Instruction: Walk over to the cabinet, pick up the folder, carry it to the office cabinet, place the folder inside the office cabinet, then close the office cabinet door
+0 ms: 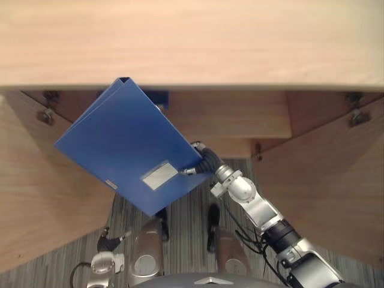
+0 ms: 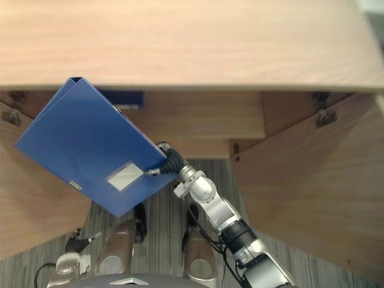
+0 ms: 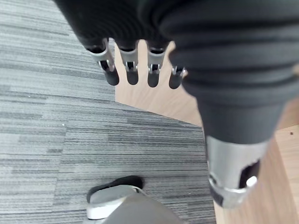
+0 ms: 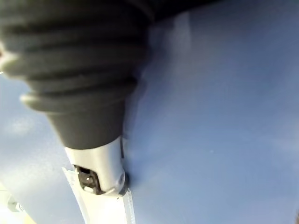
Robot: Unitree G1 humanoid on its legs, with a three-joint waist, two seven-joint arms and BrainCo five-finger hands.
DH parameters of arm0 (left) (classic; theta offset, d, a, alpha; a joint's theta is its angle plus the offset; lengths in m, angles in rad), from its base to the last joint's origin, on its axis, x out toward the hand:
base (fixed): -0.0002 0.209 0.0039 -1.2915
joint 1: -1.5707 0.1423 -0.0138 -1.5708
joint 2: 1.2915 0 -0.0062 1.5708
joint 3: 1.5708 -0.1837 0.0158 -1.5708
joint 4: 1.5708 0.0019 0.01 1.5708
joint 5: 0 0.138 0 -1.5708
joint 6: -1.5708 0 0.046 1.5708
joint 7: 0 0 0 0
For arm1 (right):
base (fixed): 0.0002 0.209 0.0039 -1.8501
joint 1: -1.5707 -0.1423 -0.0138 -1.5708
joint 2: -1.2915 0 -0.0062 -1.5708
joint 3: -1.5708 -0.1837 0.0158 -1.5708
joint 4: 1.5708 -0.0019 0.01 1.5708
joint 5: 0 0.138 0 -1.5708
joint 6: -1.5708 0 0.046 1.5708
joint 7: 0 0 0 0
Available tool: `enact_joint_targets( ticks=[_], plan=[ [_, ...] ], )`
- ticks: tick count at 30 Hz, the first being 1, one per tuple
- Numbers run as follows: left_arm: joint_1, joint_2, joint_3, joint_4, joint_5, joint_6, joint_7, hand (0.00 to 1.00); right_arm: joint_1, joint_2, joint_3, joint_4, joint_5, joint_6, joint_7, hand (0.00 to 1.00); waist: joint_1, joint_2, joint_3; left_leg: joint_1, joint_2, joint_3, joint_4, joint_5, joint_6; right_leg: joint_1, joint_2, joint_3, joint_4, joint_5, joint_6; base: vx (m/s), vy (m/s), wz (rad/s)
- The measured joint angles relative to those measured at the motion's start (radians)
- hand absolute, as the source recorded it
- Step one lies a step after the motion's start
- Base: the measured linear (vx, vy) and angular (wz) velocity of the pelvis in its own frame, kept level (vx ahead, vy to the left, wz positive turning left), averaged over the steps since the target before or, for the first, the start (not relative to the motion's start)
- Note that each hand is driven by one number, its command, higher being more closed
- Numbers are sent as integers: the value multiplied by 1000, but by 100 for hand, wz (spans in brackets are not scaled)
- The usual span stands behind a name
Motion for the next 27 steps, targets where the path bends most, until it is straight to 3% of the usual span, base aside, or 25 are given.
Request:
enact_joint_targets(
  ticks=[3, 8, 16, 21, 27],
  plan=[
    [-39, 10, -38, -11, -8, -5, 1, 0, -18, -8, -11, 20, -31, 11, -44, 100, 10, -5, 58, -111, 16, 1, 95, -33, -12, -137, -4, 17, 143, -44, -3, -222, 38, -8],
    [-80, -5, -64, -118, -26, -9, 16, 0, -22, -9, -63, 9, -3, 19, -76, 100, 16, -7, 103, -282, 30, -6, 184, -35, -11, -330, -17, 16, 280, -82, -17, -138, -18, 1],
    [-138, 0, -66, -235, -66, -27, 16, 0, -102, -5, -232, -26, 294, 23, -110, 100, 43, -6, 129, -496, 54, -18, 273, -36, -9, -551, -18, 11, 401, -105, -25, -32, -38, -1],
    [-138, -6, -67, -275, -87, -31, 16, 0, -182, 17, -351, -11, 471, 22, -156, 100, 59, -6, 132, -532, 57, -32, 286, -34, -4, -582, -20, -1, 423, -115, -29, 53, -8, 4],
    [-143, -10, -67, -318, -107, -41, 20, 0, -348, 39, -463, 143, 657, 8, -241, 100, 61, -6, 132, -550, 54, -32, 277, -34, -5, -600, -25, -9, 421, -118, -33, 46, -1, 2]
  ],
)
